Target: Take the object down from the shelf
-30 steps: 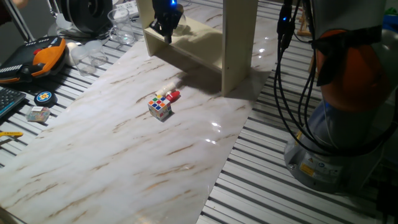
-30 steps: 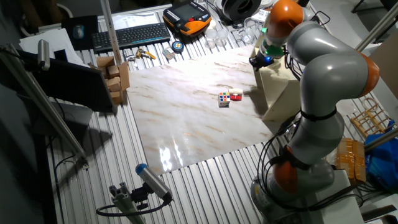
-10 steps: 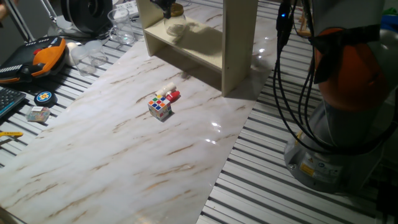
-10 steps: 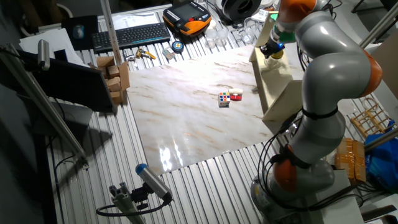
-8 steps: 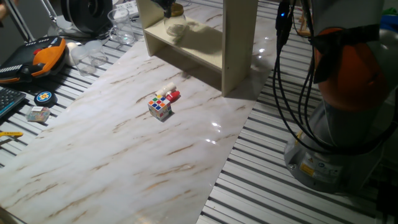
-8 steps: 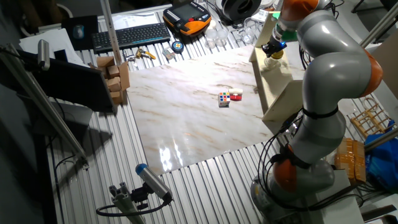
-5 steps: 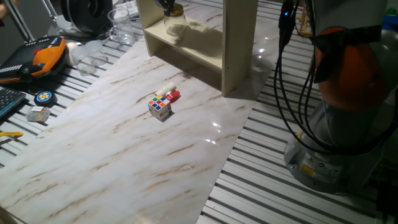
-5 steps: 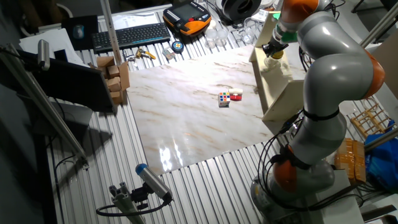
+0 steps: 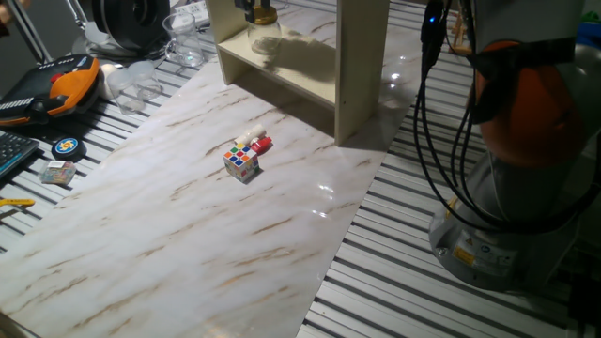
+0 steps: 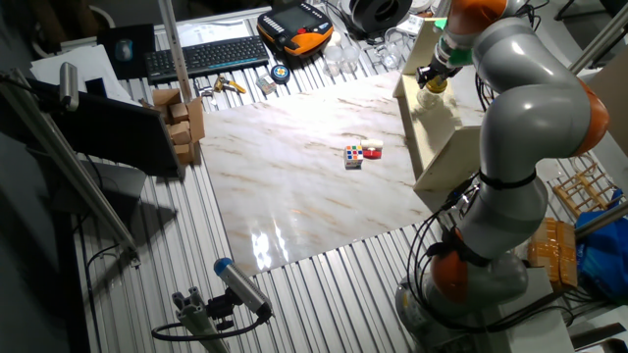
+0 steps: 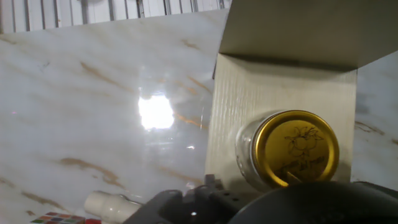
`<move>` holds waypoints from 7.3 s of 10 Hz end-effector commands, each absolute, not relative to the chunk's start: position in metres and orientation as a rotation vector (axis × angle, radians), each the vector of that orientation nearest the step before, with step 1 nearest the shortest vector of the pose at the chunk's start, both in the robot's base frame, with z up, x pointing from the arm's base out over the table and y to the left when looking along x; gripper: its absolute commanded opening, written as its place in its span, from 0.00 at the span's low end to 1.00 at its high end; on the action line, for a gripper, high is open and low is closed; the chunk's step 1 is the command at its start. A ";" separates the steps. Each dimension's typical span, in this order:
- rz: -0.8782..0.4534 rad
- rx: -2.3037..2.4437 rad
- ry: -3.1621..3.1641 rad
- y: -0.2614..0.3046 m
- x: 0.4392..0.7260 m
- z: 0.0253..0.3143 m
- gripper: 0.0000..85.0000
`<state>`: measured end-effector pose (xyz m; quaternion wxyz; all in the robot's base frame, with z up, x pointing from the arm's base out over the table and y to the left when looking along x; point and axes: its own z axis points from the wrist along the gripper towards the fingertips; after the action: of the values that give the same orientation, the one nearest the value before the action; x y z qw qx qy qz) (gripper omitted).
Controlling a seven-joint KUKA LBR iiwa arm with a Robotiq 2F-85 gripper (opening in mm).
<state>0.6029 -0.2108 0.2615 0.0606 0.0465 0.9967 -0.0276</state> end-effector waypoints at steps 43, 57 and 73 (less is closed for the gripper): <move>-0.001 0.295 3.054 -0.249 0.630 0.218 0.80; 0.003 0.316 3.051 -0.194 0.625 0.251 0.00; 0.014 0.461 3.018 -0.079 0.593 0.198 0.00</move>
<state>0.5934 -0.0791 0.1974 0.0447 0.1509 0.9875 0.0038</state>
